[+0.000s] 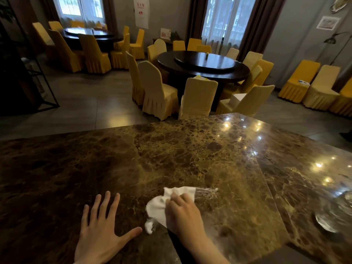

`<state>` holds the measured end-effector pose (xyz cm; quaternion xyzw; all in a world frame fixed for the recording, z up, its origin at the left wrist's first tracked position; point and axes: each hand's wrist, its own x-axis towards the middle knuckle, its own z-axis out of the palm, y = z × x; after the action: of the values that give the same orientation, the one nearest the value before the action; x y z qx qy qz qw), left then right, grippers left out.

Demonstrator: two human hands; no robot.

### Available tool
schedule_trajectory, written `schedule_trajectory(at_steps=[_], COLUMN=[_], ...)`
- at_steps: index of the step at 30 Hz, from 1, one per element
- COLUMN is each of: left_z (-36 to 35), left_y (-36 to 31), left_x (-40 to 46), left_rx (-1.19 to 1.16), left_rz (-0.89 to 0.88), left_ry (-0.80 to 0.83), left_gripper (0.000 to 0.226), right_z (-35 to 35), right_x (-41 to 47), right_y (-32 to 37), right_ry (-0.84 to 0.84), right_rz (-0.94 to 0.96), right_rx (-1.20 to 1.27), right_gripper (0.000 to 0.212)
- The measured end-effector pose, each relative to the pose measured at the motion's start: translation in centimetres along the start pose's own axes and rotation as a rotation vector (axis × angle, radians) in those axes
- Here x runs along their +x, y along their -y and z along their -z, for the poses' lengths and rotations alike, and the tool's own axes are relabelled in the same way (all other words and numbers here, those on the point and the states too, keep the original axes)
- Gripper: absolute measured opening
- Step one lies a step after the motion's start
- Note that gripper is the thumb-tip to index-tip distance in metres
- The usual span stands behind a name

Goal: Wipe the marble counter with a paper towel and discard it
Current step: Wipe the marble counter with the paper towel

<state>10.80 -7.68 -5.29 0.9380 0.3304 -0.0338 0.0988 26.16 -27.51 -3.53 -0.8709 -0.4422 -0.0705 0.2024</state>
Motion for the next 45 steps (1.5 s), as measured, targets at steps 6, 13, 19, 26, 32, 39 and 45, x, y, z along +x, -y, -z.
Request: schedule_trajectory(at_steps=[6,13,19,26,32,39,45], left_z=[0.3,0.5,0.6,1.2,1.8,1.2,0.5], left_y=[-0.1,-0.2,-0.2,0.5,2.1,3.5,3.8], left_x=[0.2,0.2,-0.1,-0.3,-1.7,-2.7,-2.5], left_rx=[-0.016,-0.017,-0.016,-0.068,-0.017,-0.021,0.006], left_rz=[0.015,0.016,0.009,-0.040,-0.064,-0.007,-0.024], left_ry=[0.027,0.037,0.039,0.091,0.083,0.027,0.005], left_gripper=[0.134,0.134,0.134,0.137,0.134,0.130,0.129], right_z=[3.9,6.0,2.0,3.2,2.3,2.2,0.1], right_x=[0.3,1.5,1.1,0.2,0.0,0.1,-1.1], right_y=[-4.2,-11.9,-6.8,-7.1,-5.1,0.4,6.3], right_ry=[-0.119,-0.107,-0.062,-0.013,-0.012,-0.026,0.141], right_rz=[-0.204,-0.500,-0.277,-0.237,-0.358,-0.206,0.253], right_rx=[0.212,-0.021,0.015,0.026,-0.032,0.312,0.222], right_gripper=[0.005,0.018,0.010,0.003,0.012,0.030,0.031])
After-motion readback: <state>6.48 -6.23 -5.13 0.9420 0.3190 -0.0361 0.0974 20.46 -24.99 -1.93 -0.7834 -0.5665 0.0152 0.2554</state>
